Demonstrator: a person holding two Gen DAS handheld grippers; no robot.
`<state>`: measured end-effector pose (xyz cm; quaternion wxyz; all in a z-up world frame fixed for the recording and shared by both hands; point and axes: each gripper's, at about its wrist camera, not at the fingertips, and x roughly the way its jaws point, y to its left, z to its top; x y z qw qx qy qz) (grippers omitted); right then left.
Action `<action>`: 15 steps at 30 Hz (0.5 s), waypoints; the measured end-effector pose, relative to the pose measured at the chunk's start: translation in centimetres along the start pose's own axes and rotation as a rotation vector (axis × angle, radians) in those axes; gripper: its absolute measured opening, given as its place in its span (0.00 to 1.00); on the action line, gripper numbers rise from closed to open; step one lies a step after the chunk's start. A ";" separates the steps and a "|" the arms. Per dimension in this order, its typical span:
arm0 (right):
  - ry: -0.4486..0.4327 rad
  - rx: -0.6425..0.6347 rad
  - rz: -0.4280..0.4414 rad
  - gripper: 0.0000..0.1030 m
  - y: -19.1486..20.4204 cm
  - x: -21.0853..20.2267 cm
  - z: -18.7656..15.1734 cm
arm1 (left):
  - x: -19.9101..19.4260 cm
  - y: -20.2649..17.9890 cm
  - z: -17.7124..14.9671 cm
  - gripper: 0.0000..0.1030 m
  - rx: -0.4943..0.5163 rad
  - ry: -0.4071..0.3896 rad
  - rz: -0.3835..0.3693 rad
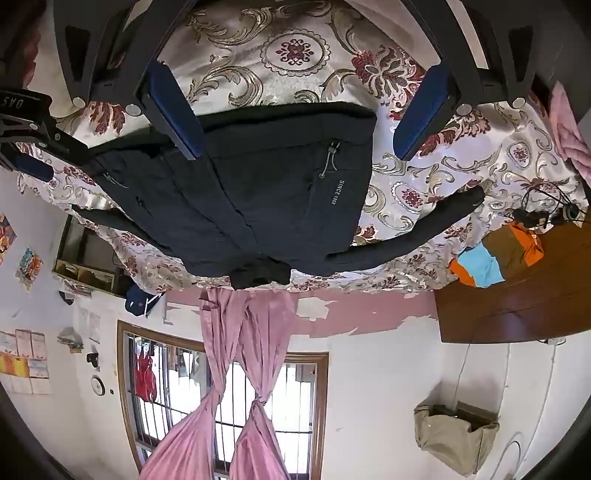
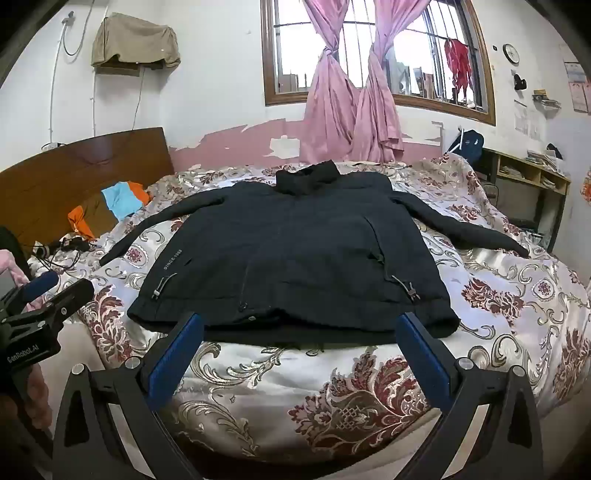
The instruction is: Fold large clothes
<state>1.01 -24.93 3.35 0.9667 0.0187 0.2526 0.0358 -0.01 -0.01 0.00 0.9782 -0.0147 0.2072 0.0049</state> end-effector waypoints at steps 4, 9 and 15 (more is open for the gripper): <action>0.011 0.002 -0.001 0.99 0.0 0.0 0.0 | 0.1 0.0 0.0 1.00 -0.004 0.008 0.000; 0.010 0.004 -0.003 0.99 0.0 0.0 0.0 | 0.0 0.1 0.0 1.00 -0.006 0.008 -0.003; 0.010 0.005 0.003 0.99 -0.1 0.0 0.0 | 0.0 0.1 0.0 1.00 -0.003 0.005 -0.002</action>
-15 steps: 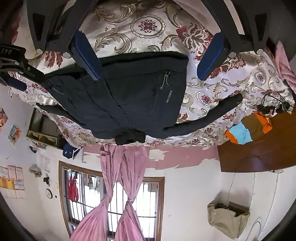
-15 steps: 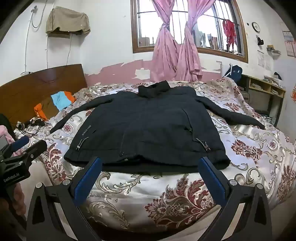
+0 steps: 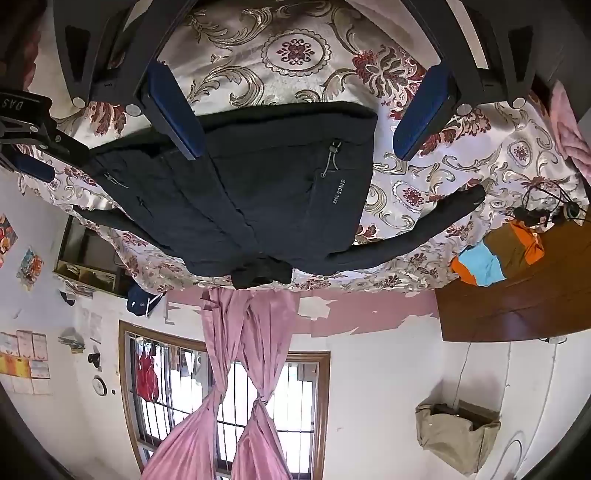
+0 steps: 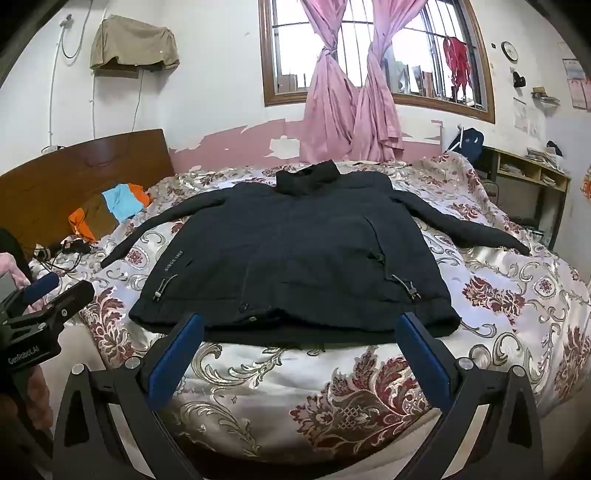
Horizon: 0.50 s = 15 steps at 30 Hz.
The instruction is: Fold large clothes
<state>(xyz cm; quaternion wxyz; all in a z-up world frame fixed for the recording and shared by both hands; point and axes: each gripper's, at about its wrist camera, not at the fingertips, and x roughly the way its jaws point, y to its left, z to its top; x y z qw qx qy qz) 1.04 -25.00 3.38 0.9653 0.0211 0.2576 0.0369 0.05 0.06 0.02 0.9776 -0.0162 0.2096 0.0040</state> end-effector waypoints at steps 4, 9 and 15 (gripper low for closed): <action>0.000 -0.002 -0.001 0.99 0.1 0.0 0.0 | 0.0 -0.1 0.0 1.00 0.002 -0.001 0.003; 0.000 0.003 0.000 0.99 0.1 0.0 0.0 | 0.0 -0.1 0.0 1.00 0.003 -0.002 0.003; 0.001 0.005 0.001 0.99 0.1 0.0 0.0 | -0.1 -0.1 0.0 1.00 0.004 -0.004 0.003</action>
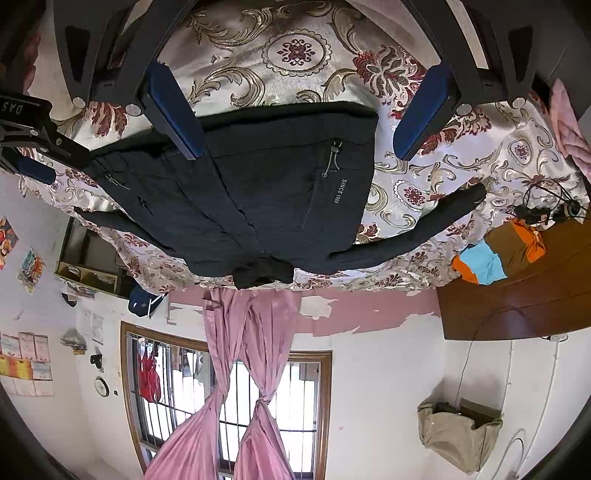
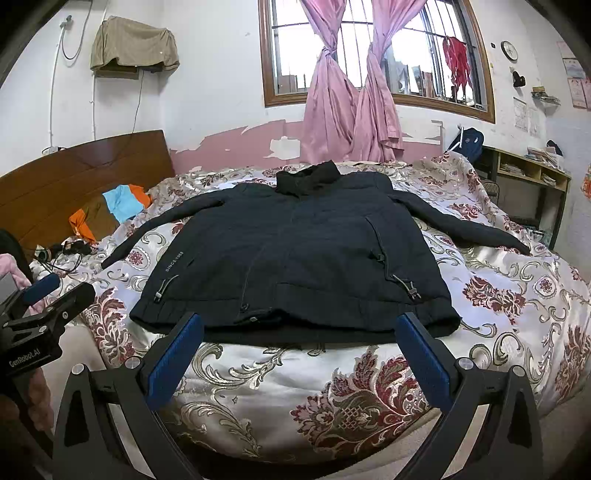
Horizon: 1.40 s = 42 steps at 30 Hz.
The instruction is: Fold large clothes
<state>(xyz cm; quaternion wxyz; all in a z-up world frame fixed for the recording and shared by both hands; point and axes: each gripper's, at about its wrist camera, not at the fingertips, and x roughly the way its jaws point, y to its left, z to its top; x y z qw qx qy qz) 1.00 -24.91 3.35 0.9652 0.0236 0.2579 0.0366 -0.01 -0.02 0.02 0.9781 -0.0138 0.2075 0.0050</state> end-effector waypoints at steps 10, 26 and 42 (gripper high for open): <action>0.000 0.002 0.002 0.99 0.0 0.0 0.0 | -0.1 -0.4 -0.1 1.00 0.000 0.000 -0.001; -0.004 0.002 0.008 0.99 -0.1 -0.1 -0.2 | -0.1 -0.3 -0.1 1.00 0.002 0.000 -0.001; -0.004 0.005 0.010 0.99 0.0 -0.3 0.2 | -0.1 -0.4 -0.2 1.00 0.003 -0.001 0.000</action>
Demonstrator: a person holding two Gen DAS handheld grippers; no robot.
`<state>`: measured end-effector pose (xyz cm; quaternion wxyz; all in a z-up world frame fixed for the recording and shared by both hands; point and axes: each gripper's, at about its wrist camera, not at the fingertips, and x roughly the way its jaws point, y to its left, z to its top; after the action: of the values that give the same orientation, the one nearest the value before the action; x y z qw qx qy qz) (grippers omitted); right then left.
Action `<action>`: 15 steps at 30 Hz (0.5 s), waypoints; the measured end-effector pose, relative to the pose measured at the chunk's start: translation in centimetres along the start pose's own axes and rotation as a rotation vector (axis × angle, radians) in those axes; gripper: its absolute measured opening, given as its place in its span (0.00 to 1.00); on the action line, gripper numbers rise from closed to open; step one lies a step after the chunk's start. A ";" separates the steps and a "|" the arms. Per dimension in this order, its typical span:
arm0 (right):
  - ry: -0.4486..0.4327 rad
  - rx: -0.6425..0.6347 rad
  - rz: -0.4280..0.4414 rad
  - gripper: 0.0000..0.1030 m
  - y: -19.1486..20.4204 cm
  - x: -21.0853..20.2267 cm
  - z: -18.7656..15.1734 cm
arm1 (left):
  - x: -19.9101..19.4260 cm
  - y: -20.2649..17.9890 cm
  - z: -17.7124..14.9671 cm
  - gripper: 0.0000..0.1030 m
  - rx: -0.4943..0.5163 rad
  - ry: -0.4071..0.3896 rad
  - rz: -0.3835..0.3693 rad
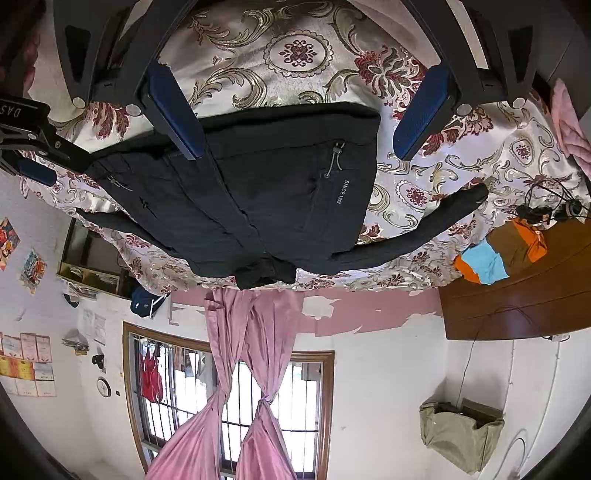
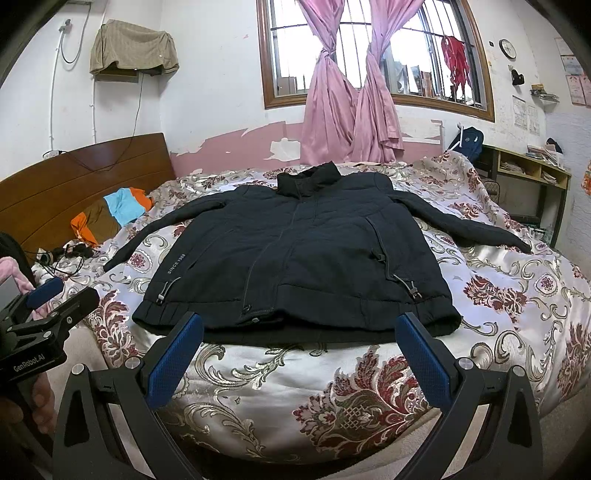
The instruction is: Fold large clothes
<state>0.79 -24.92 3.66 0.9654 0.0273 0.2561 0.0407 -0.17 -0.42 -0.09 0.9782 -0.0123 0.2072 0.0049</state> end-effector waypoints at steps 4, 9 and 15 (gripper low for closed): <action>-0.001 0.001 0.000 0.99 0.0 0.0 0.0 | 0.0 0.0 0.0 1.00 0.001 0.000 -0.002; 0.000 0.002 0.001 0.99 -0.1 0.0 0.0 | 0.0 0.0 0.0 1.00 0.001 0.000 -0.003; -0.001 0.002 0.001 0.99 -0.1 0.0 0.0 | 0.0 -0.2 0.3 1.00 0.001 0.000 -0.002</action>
<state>0.80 -25.02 3.60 0.9654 0.0287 0.2559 0.0409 -0.05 -0.63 0.17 0.9782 -0.0121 0.2073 0.0040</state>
